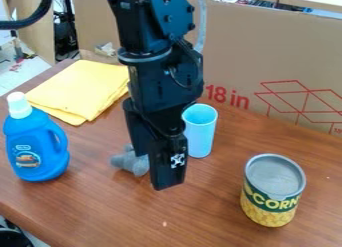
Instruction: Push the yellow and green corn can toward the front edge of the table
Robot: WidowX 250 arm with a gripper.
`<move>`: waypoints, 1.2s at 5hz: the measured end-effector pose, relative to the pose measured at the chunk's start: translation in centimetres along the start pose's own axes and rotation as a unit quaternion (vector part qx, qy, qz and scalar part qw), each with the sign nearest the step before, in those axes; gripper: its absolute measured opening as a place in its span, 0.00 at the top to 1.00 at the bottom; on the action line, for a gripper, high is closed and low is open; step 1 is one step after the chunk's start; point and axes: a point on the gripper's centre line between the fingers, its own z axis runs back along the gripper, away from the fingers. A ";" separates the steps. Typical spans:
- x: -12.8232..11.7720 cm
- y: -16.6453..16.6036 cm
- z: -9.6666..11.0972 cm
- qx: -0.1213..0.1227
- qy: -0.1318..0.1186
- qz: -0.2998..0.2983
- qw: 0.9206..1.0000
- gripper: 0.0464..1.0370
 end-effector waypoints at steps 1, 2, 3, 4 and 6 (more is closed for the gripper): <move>-0.2 -0.1 -0.4 -0.004 0.008 0.003 1.000 0.03; 1.7 -0.8 0.3 0.007 -0.012 0.025 1.000 0.03; 4.7 -1.9 0.5 0.005 -0.023 0.032 0.999 0.03; 7.5 -1.3 -0.7 0.003 -0.020 0.076 0.997 0.03; 12.6 0.0 -2.2 0.007 -0.077 0.078 0.994 0.03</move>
